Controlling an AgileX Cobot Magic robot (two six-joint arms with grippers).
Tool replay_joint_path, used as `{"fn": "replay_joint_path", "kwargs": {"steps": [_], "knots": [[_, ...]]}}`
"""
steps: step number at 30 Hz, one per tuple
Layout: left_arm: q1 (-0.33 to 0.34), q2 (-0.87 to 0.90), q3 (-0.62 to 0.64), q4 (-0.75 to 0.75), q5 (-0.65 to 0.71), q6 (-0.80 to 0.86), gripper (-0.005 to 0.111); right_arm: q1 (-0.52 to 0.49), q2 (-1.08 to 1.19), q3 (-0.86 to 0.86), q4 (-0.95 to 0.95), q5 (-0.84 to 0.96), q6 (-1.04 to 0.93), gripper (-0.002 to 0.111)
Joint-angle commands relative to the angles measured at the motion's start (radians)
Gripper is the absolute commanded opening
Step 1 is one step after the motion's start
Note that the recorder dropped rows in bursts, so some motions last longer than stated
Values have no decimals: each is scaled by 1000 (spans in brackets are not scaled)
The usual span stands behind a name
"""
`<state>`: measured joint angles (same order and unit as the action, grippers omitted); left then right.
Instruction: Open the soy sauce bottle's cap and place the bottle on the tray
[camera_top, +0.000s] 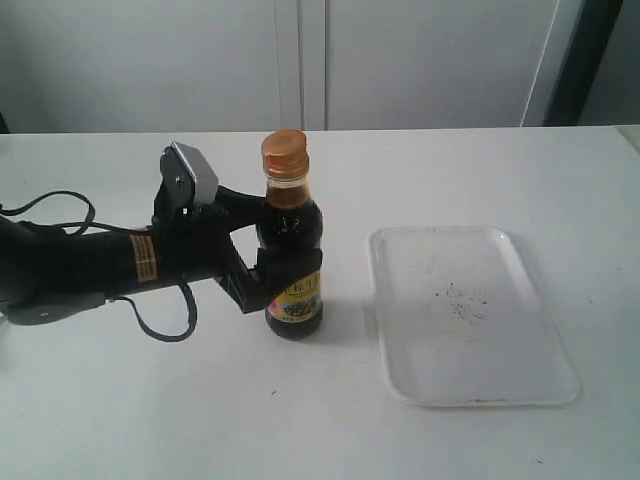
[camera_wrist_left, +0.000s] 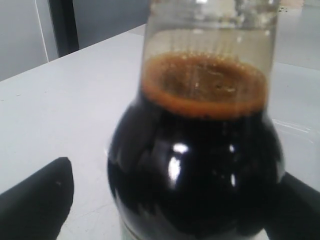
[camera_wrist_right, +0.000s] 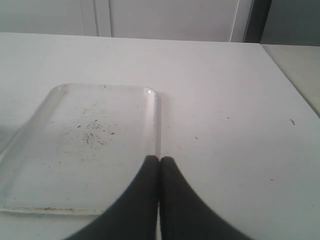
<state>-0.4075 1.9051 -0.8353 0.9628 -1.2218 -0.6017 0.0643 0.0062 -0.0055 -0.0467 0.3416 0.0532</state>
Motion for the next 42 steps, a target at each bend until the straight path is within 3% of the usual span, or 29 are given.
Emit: {"fn": "replay_joint_path", "kwargs": {"steps": [1, 13, 22, 31, 42], "knots": [[-19, 11, -19, -20, 1, 14, 94, -3, -6, 6, -5, -6, 5, 0], [-64, 68, -75, -44, 1, 14, 93, -3, -6, 6, -5, -6, 5, 0], [-64, 68, -75, -7, 1, 14, 63, -3, -6, 6, -5, -6, 5, 0], [-64, 74, -75, 6, 1, 16, 2, -3, -6, 6, -5, -4, 5, 0], [-64, 74, -75, 32, 1, 45, 0, -3, -6, 6, -5, -9, 3, 0]]}}
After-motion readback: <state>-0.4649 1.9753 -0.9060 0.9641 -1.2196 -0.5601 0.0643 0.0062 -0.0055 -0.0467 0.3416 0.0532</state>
